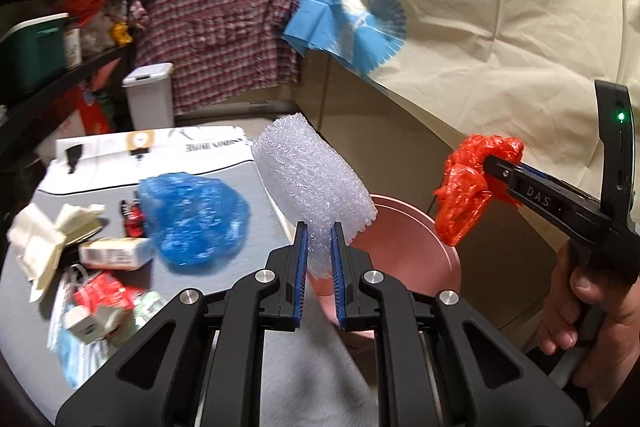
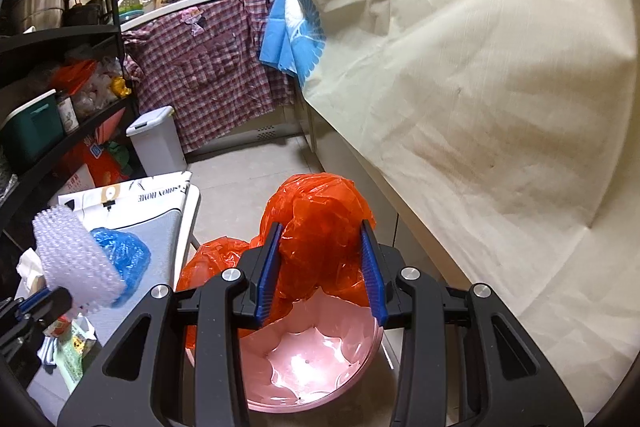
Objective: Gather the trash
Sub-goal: 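Drop the orange bag into the pink bucket with the right tool while the left tool holds bubble wrap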
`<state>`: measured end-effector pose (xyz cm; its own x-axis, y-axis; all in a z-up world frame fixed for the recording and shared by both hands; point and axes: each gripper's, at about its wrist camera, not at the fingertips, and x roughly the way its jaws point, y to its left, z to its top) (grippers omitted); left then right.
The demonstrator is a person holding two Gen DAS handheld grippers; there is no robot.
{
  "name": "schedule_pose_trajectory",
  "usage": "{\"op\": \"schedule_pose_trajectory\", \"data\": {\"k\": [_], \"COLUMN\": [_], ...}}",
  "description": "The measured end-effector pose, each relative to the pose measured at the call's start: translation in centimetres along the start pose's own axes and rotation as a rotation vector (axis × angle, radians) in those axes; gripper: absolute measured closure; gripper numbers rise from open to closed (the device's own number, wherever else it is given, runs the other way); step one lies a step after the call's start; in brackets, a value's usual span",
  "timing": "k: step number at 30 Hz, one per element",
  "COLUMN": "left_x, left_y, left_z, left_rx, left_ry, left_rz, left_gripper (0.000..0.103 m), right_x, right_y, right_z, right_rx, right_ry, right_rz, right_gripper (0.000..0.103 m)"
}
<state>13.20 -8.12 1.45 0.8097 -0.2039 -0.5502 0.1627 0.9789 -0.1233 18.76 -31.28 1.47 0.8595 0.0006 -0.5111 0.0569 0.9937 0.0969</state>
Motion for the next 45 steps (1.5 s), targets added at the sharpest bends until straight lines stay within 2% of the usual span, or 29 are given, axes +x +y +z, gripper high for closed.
{"op": "schedule_pose_trajectory", "data": {"k": [18,21,22,23,31,38,45], "left_x": [6.1,6.9,7.2,7.3,6.2,2.9,-1.6], "left_y": [-1.4,-1.5,-1.6,-1.6,-0.8,0.5,2.9], "left_z": [0.0,0.1,0.2,0.2,0.1,0.1,-0.1], "left_rx": [0.027,0.030,0.032,0.033,0.010,-0.019,-0.044], "left_ry": [0.093,0.116,0.129,0.132,0.122,0.090,0.050], "left_rz": [-0.057,-0.078,-0.082,-0.078,-0.080,-0.069,-0.025], "left_gripper": [0.091,0.089,0.084,0.078,0.077,0.077,0.077], "right_x": [3.4,4.1,4.3,4.5,3.9,2.2,-0.8], "right_y": [0.3,0.3,0.3,0.2,0.2,0.6,2.0], "right_z": [-0.3,-0.4,-0.5,-0.5,-0.6,-0.5,-0.6], "right_rx": [-0.010,-0.007,-0.006,-0.001,-0.001,-0.001,-0.019], "right_ry": [0.047,0.071,0.080,0.083,0.065,0.010,-0.078], "right_rz": [-0.024,-0.033,-0.036,-0.043,-0.043,-0.033,0.019], "right_gripper": [0.064,0.056,0.047,0.043,0.042,0.043,0.058]}}
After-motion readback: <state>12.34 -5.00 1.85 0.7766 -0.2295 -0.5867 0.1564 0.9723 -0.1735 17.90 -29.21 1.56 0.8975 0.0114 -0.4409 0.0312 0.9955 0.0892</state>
